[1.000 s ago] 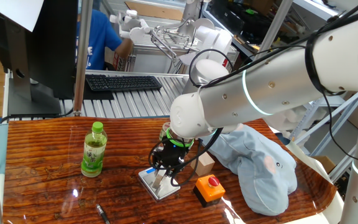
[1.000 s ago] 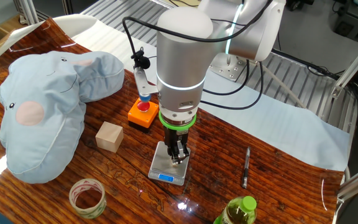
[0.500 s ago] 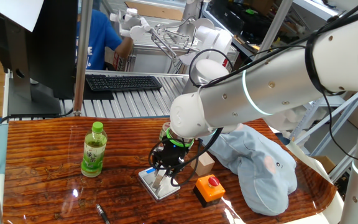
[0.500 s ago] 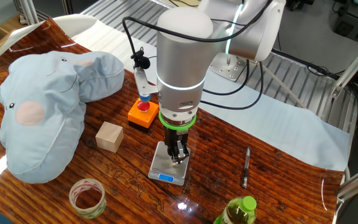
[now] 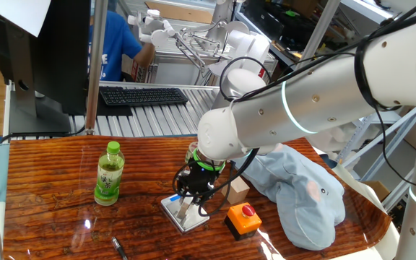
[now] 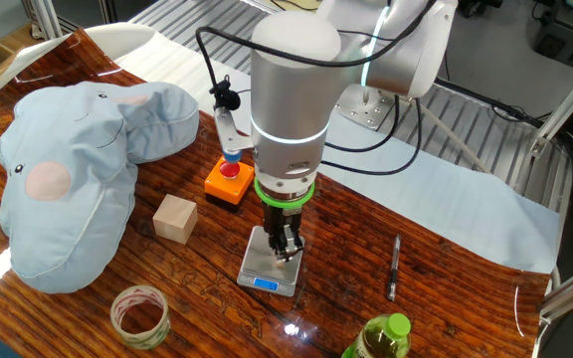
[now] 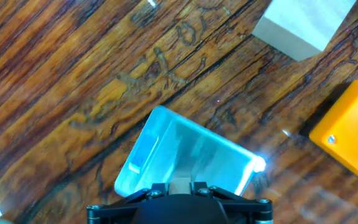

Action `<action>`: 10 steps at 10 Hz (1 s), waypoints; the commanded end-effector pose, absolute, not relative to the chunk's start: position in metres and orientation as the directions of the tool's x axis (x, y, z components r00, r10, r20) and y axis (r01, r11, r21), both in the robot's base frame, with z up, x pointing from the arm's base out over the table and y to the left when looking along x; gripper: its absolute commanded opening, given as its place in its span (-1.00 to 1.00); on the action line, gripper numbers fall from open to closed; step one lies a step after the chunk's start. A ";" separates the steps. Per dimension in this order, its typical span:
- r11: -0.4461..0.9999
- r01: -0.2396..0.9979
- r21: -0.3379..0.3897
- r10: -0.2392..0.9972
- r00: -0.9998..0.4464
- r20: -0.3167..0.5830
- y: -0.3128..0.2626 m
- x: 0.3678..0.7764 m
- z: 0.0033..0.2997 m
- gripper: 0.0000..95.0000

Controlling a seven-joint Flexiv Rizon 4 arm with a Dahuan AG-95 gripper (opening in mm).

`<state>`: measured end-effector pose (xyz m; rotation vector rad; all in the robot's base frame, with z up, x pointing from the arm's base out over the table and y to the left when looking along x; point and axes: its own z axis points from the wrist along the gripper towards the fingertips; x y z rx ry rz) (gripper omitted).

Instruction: Remove the object from the scale

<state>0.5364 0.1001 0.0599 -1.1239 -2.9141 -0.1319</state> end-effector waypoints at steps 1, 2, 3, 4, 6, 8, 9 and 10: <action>0.747 0.661 0.070 0.659 -0.750 0.050 0.103 0.529 0.072 -1.00; 0.749 0.659 0.070 0.657 -0.752 0.050 0.103 0.529 0.072 -1.00; 0.752 0.655 0.068 0.653 -0.755 0.051 0.102 0.529 0.074 -1.00; 0.755 0.652 0.065 0.650 -0.758 0.056 0.102 0.528 0.075 -1.00; 0.769 0.636 0.061 0.633 -0.771 0.067 0.102 0.527 0.080 -1.00; 0.772 0.633 0.060 0.629 -0.774 0.069 0.101 0.527 0.082 -1.00; 0.777 0.627 0.058 0.622 -0.779 0.081 0.101 0.525 0.087 -1.00; 0.781 0.622 0.059 0.617 -0.782 0.087 0.100 0.523 0.092 -1.00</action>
